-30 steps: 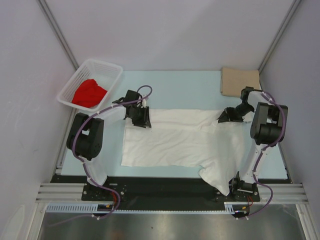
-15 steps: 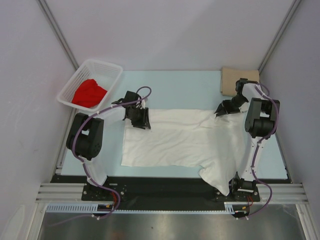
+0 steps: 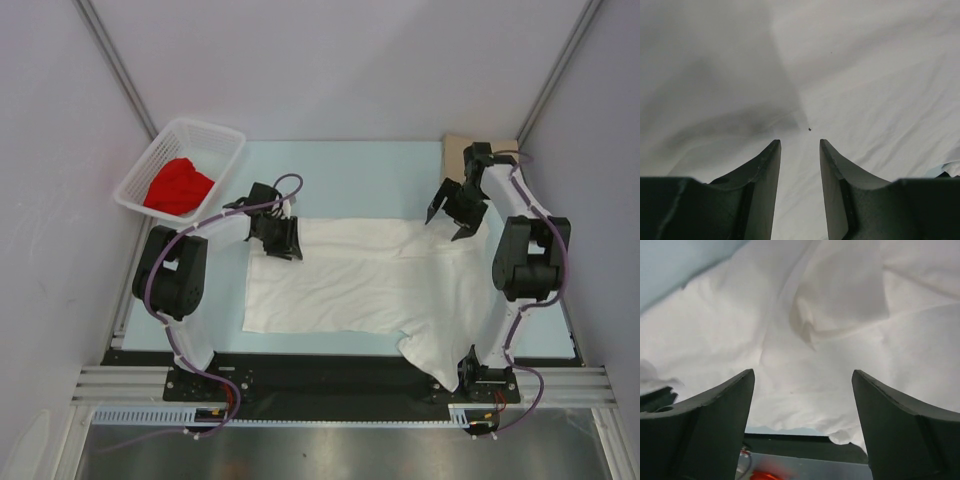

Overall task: Fold and stack the t-shirts
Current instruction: Fold the tshirt

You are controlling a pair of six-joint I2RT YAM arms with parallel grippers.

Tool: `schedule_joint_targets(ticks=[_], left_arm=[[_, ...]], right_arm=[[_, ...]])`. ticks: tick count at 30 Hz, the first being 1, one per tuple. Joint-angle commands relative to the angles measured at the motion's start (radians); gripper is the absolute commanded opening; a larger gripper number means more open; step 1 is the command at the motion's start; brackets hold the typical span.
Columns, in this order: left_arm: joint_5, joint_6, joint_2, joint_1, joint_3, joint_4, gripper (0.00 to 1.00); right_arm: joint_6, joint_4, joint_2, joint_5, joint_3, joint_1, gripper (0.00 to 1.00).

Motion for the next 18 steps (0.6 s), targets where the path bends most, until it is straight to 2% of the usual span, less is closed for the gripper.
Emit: schedule_joint_targets(ticks=[1, 5, 8, 18], left_arm=[[0.061, 0.005, -0.029, 0.002, 0.053, -0.005, 0.43], [0.078, 0.006, -0.038, 0.002, 0.061, -0.023, 0.43], [0.072, 0.022, -0.053, 0.002, 0.064, -0.045, 0.43], [0.061, 0.016, -0.084, 0.002, 0.043, -0.049, 0.43]], right_arm=[[-0.215, 0.169, -0.145, -0.129, -0.161, 0.009, 0.86], [-0.27, 0.252, -0.103, -0.225, -0.174, 0.025, 0.85], [-0.285, 0.307, -0.073, -0.217, -0.154, 0.025, 0.83], [-0.293, 0.31, 0.051, -0.279, -0.105, 0.066, 0.71]])
